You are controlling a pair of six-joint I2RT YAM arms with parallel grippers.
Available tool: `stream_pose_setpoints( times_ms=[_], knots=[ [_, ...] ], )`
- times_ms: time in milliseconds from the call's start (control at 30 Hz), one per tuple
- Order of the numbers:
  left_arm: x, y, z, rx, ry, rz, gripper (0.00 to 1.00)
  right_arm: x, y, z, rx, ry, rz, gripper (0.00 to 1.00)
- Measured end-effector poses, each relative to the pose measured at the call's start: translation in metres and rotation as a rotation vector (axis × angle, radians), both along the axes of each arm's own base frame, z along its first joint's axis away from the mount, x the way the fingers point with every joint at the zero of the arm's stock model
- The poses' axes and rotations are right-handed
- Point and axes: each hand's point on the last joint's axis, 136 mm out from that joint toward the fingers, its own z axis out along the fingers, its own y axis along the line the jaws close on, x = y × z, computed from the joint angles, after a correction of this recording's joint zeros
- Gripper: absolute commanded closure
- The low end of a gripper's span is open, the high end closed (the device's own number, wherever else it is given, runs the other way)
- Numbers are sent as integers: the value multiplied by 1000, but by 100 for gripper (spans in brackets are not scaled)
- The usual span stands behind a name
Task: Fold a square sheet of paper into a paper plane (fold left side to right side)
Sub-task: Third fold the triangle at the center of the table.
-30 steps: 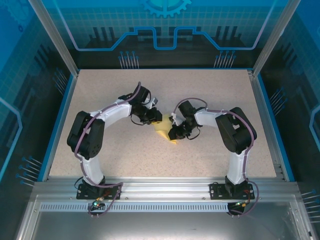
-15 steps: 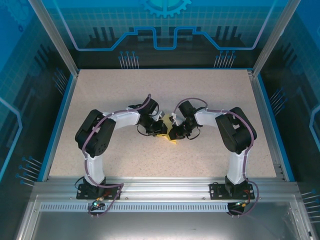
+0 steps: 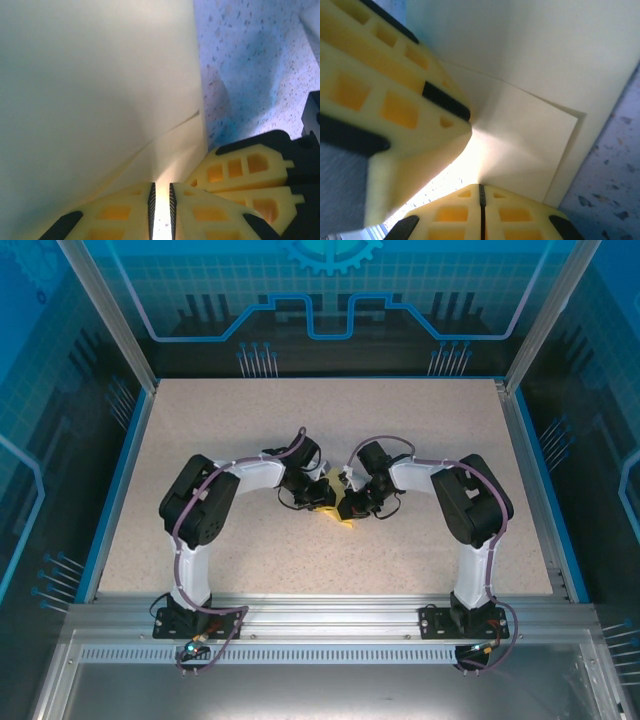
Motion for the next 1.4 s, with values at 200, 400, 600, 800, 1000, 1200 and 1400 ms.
stream_pose_setpoints(
  times_ms=[200,400,600,800,1000,1200,1400],
  knots=[
    [1,3,-4,6,5,4,82,0,0,0,0,1,-1,93],
    [2,7,-6,6,-7,-3,84,0,-1,0,-1,1,-1,93],
    [8,19,-6,-10,-39,-2,84,0,-1,0,-2,3,-1,93],
    [29,52,-2,56,-102,55,83,0,-1,0,-1,3,-1,93],
    [33,64,29,56,-181,86,82,0,-1,0,-1,3,-2,93],
    [7,29,51,-5,-220,-6,82,0,-1,0,-1,3,-2,93],
    [-12,6,28,-15,-160,-60,82,0,-1,0,-1,3,-2,93]
  ],
)
